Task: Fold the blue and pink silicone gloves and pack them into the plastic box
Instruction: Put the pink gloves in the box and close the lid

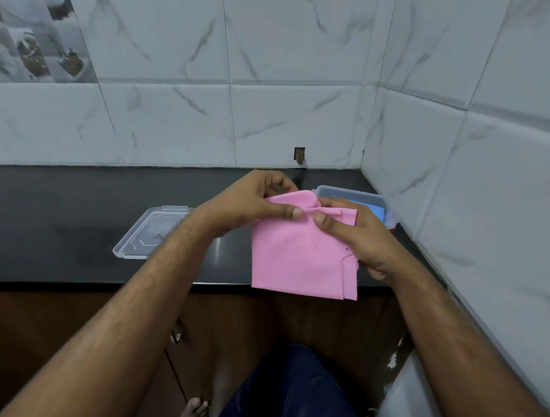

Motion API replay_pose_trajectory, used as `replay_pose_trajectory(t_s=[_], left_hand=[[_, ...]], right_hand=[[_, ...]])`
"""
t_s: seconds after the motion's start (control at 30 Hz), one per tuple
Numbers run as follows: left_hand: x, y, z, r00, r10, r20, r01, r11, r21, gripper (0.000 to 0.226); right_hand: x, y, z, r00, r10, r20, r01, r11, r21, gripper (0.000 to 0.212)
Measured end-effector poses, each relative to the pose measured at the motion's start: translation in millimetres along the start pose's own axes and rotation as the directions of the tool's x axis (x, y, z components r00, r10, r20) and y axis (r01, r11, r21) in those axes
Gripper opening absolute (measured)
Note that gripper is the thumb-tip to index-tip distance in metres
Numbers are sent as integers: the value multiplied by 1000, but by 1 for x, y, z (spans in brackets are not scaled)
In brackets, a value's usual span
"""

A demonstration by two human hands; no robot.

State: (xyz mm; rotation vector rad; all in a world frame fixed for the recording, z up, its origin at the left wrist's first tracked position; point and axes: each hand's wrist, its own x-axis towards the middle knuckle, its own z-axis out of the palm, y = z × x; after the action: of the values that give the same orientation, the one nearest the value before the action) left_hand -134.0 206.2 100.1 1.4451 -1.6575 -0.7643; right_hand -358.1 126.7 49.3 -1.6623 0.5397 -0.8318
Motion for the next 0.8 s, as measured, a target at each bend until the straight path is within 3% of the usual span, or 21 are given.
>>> replay_pose_trajectory(t_s=[0.1,0.2,0.27,0.47,0.63,0.8], left_hand=[[0,-26,13,992,-24,-126,-9,966,-259,44],[-1,-55,36,987,-146,-60,97,859,-502,62],[-1,-68,52,983,-186,-16,145,817,-559,60],[31,-68,74,961,-270,-62,177,769,-614,30],[85,-50,73,972,-210,-109,124,845,-520,22],[144,-39,69,976,-165,-143,79,876,-476,44]], right_hand=[[2,3,-5,996,11,-84,-9,1000,18,27],[8,12,-10,972,68,-227,-45,993,107,30],[12,21,-15,943,155,-295,-106,979,177,29],[26,29,-39,860,377,-343,-279,911,302,24],[60,-8,-77,875,272,-400,-242,962,124,26],[94,-43,-113,913,3,-407,-137,944,-300,25]])
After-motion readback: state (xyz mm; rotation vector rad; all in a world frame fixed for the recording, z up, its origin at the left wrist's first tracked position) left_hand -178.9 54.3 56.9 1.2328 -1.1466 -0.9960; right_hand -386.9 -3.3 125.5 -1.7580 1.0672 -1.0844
